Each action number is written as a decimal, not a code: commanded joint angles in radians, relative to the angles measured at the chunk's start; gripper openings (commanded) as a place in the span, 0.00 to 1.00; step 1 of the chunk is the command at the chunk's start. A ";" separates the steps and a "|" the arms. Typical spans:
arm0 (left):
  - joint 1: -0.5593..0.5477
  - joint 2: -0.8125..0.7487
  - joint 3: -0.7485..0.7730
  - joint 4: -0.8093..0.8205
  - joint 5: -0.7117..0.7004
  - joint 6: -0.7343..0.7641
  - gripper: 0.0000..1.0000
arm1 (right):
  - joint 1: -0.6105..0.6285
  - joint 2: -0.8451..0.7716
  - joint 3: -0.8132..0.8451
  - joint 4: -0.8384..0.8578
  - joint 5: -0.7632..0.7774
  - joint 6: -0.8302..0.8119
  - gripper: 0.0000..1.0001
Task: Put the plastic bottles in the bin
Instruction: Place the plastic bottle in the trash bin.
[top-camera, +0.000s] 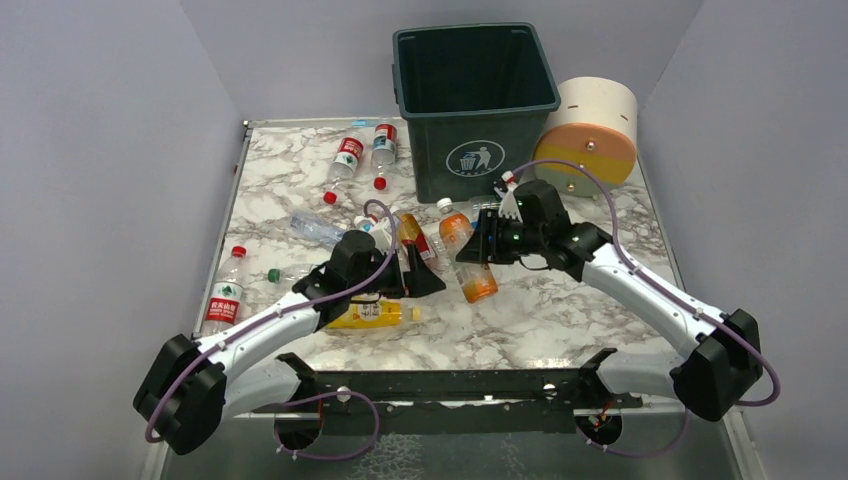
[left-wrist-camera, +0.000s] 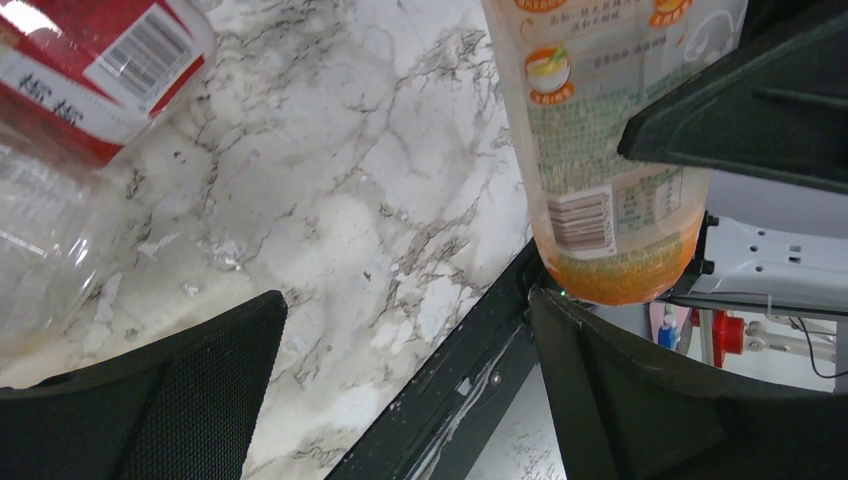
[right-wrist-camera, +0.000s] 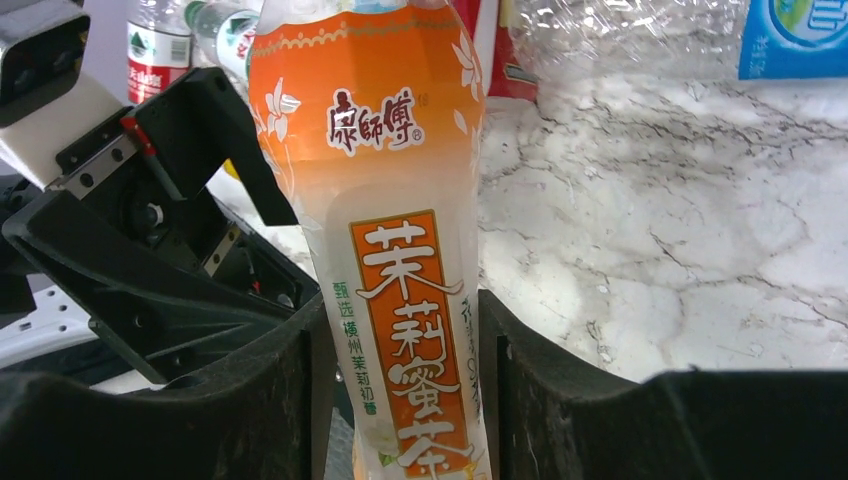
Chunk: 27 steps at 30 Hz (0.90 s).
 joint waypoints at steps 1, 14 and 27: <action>-0.001 0.054 0.087 0.040 -0.001 0.025 0.99 | 0.013 -0.042 0.051 -0.009 -0.036 -0.035 0.49; -0.008 0.149 0.210 0.023 0.020 0.067 0.99 | 0.014 -0.212 0.198 -0.120 0.002 -0.068 0.50; -0.011 -0.177 0.140 -0.243 -0.076 0.064 0.99 | 0.013 0.093 0.603 0.023 0.211 -0.103 0.50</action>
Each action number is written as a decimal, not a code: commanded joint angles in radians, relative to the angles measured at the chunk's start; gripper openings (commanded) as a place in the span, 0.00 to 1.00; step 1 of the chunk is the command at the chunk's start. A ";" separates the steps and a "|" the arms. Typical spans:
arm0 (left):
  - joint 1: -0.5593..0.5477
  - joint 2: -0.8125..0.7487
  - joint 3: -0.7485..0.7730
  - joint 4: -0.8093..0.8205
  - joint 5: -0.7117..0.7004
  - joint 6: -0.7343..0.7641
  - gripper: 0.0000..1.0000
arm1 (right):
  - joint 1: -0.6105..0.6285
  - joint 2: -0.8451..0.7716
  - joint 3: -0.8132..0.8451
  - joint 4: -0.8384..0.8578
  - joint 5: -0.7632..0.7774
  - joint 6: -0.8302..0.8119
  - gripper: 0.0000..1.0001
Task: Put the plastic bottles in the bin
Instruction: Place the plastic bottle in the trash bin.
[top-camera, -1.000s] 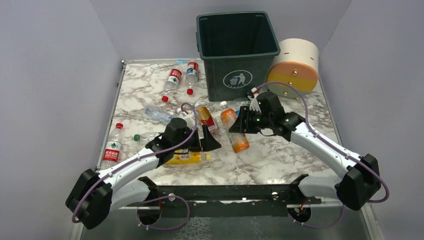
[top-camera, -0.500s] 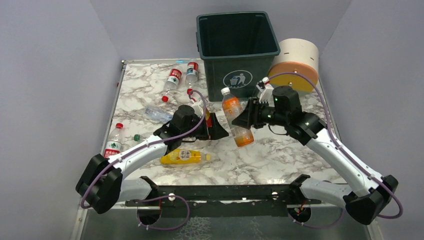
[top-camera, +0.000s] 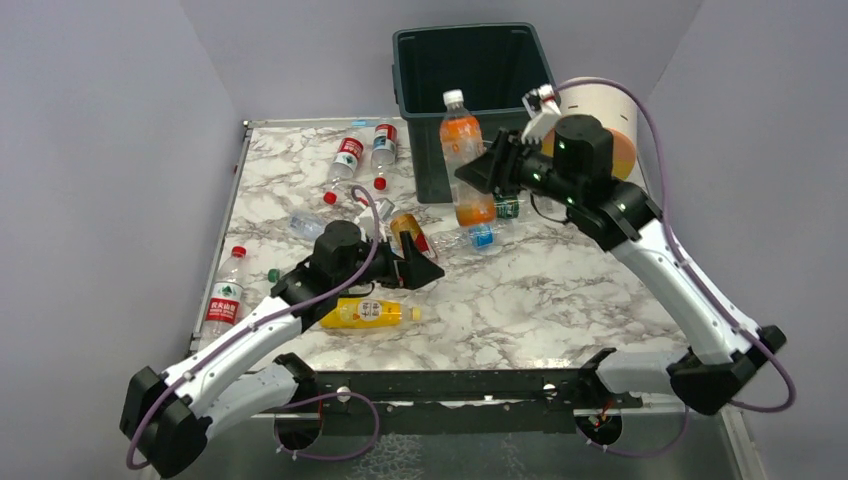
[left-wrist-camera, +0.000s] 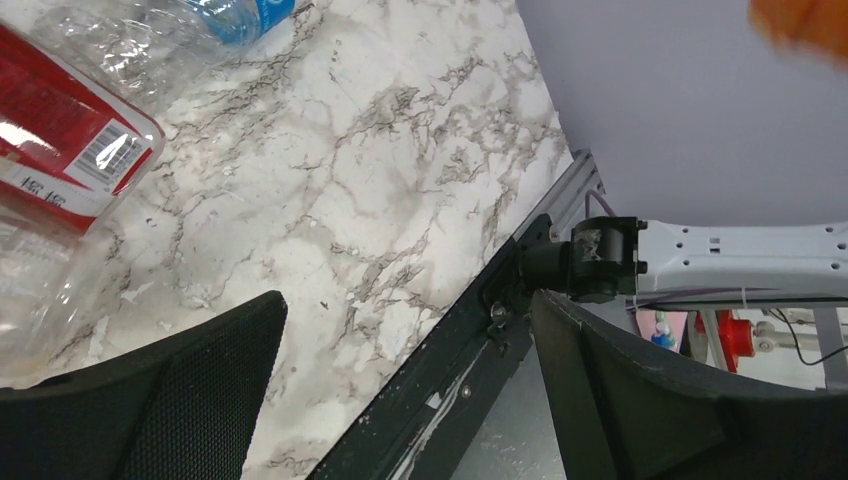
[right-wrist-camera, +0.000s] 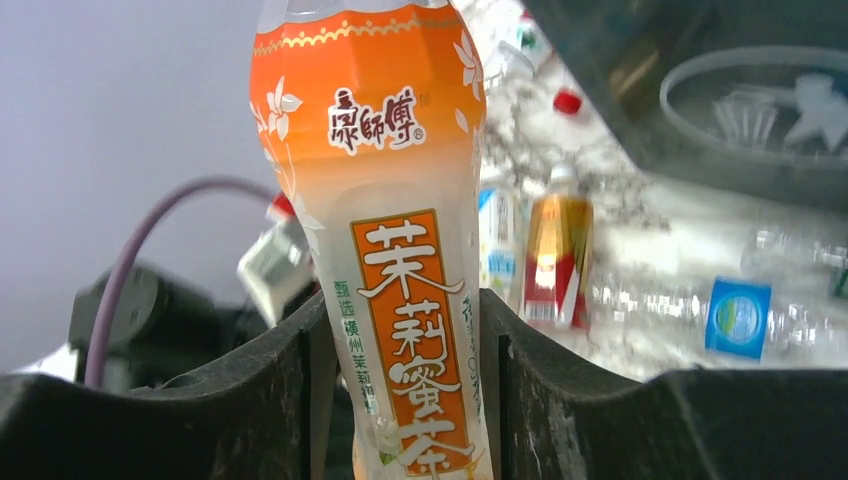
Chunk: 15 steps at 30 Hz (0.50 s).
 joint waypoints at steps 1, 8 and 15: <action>-0.005 -0.129 -0.031 -0.137 -0.067 0.002 0.99 | 0.004 0.180 0.199 0.091 0.108 -0.044 0.50; -0.005 -0.259 -0.055 -0.232 -0.125 -0.031 0.99 | -0.047 0.434 0.492 0.197 0.160 -0.036 0.51; -0.005 -0.255 -0.016 -0.288 -0.148 0.000 0.99 | -0.236 0.636 0.617 0.386 -0.031 0.166 0.51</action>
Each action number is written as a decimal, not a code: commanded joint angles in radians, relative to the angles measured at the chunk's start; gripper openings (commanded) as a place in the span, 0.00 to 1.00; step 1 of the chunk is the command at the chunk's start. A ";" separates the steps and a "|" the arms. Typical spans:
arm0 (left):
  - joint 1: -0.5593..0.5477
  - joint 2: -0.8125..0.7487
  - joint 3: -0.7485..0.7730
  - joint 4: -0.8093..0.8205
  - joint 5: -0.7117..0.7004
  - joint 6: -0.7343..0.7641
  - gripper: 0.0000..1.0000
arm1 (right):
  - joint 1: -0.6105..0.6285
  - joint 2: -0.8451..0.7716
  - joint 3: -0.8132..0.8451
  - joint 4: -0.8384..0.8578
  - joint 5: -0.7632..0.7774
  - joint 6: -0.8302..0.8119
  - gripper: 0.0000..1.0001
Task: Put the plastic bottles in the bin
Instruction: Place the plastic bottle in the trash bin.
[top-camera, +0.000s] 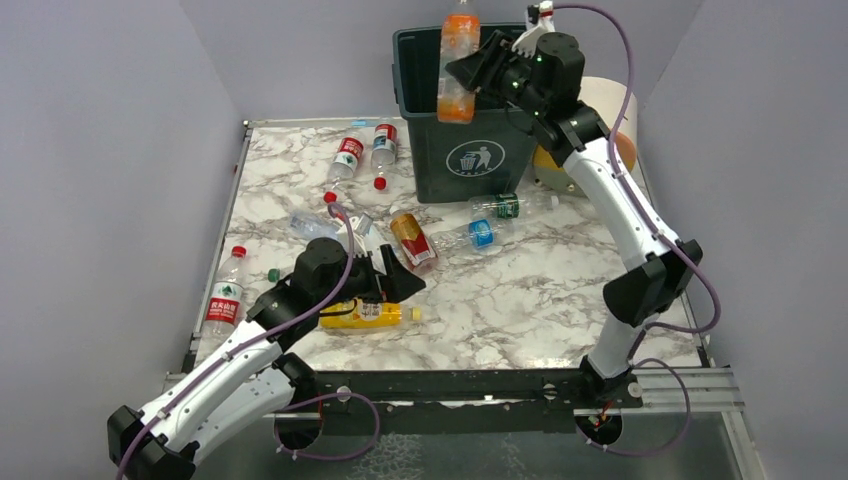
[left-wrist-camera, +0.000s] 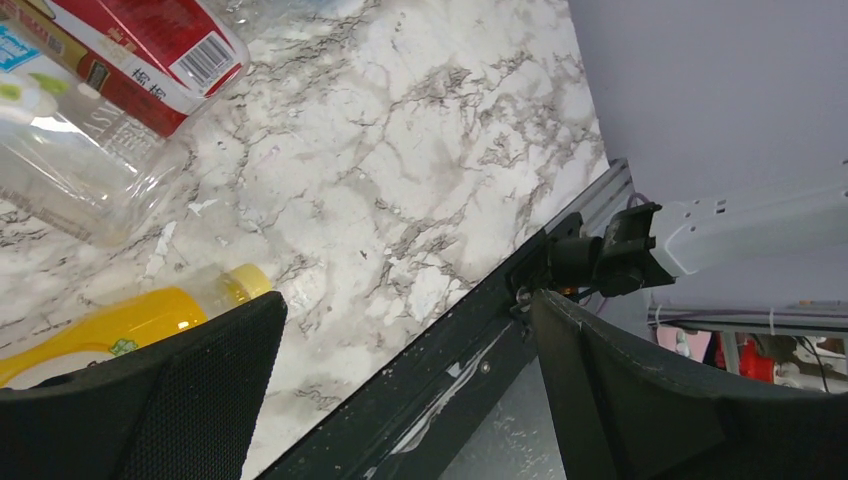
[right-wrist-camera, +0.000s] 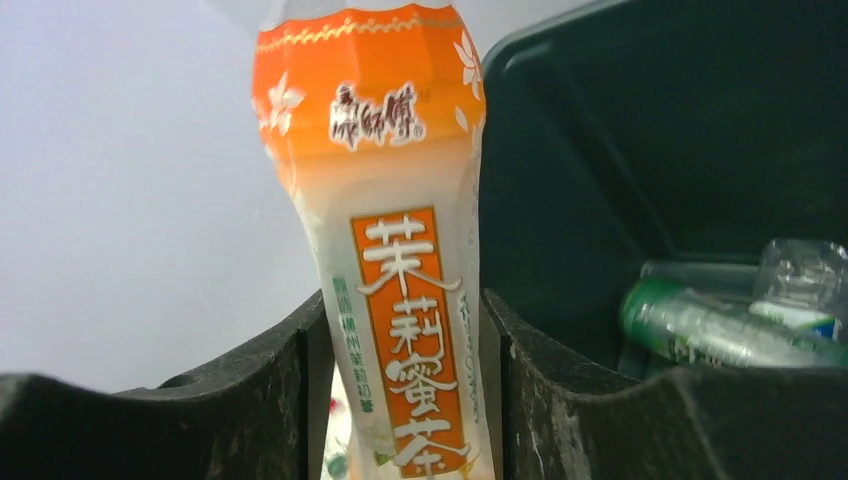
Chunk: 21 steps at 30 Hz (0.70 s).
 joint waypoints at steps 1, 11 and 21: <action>-0.005 0.010 0.039 -0.053 -0.042 0.027 0.99 | -0.112 0.094 0.063 0.176 -0.114 0.145 0.51; -0.005 0.079 0.059 -0.031 -0.054 0.061 0.99 | -0.199 0.255 0.261 0.161 -0.176 0.158 0.56; -0.005 0.115 0.035 0.023 -0.045 0.068 0.99 | -0.209 0.173 0.167 0.086 -0.136 0.067 0.82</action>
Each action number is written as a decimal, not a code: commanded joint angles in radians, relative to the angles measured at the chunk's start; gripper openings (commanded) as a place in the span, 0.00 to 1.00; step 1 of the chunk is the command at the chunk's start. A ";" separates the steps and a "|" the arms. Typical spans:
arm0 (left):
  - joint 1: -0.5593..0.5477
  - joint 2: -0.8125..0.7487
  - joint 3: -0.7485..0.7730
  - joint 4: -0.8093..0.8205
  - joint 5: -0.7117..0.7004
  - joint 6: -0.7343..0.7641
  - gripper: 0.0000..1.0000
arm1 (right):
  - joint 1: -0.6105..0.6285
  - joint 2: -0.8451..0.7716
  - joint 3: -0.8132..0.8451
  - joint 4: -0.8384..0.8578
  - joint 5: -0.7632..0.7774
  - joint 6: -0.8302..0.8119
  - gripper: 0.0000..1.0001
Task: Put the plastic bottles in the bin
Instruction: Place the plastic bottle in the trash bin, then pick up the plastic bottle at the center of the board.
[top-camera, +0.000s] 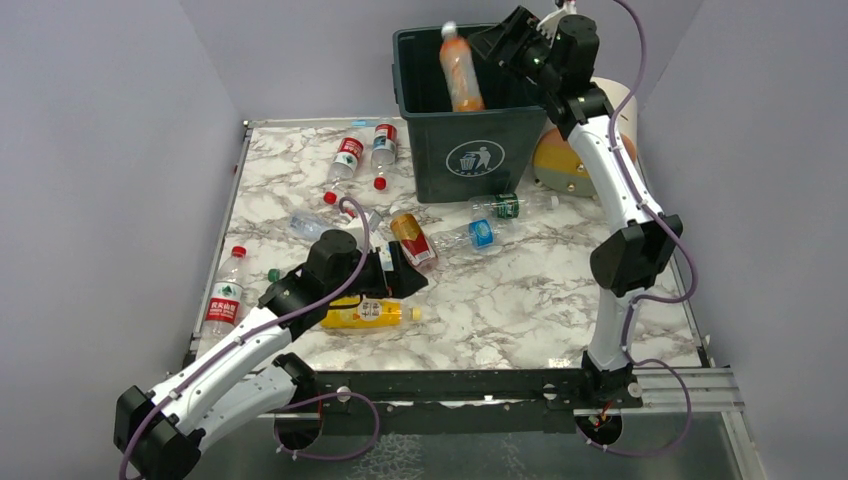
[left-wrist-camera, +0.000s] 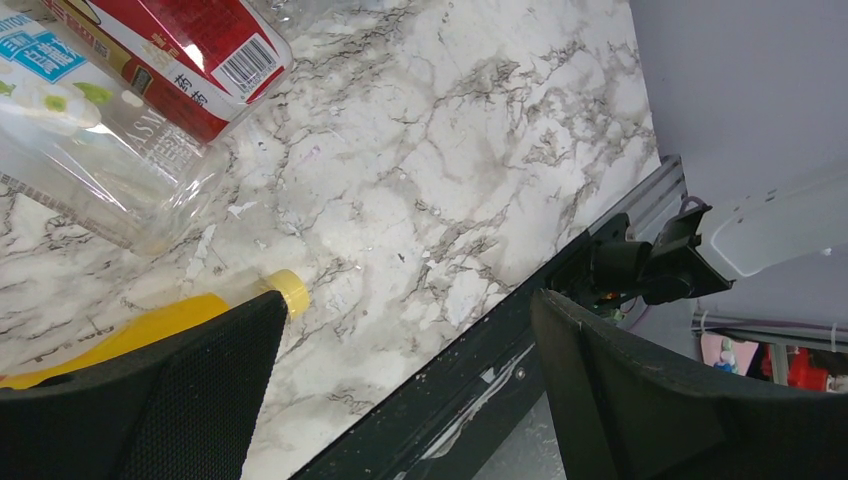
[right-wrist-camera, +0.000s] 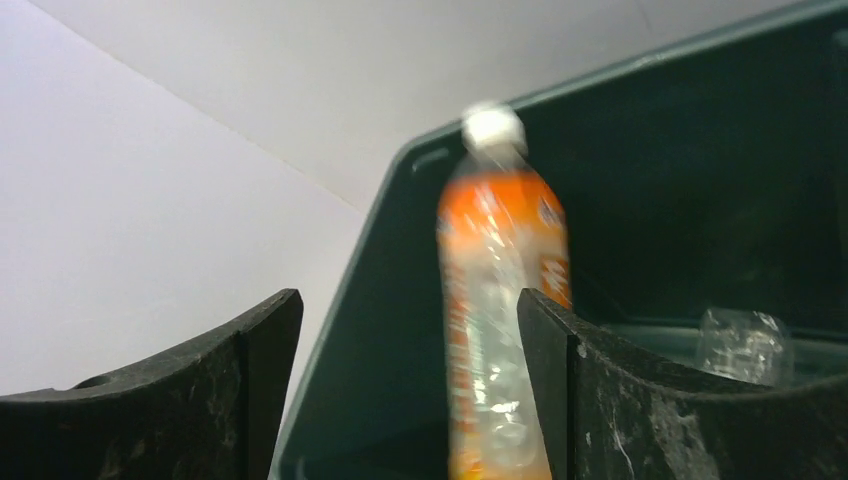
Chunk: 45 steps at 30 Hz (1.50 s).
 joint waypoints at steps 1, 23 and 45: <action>-0.005 0.010 -0.002 0.054 -0.005 0.015 0.99 | -0.008 -0.088 -0.073 -0.017 0.005 -0.061 0.83; -0.004 0.097 0.050 0.025 -0.057 0.101 0.99 | -0.010 -0.708 -0.763 -0.117 0.008 -0.188 0.85; 0.499 0.632 0.564 -0.068 -0.278 0.504 0.99 | -0.010 -0.878 -1.046 -0.125 -0.124 -0.167 0.84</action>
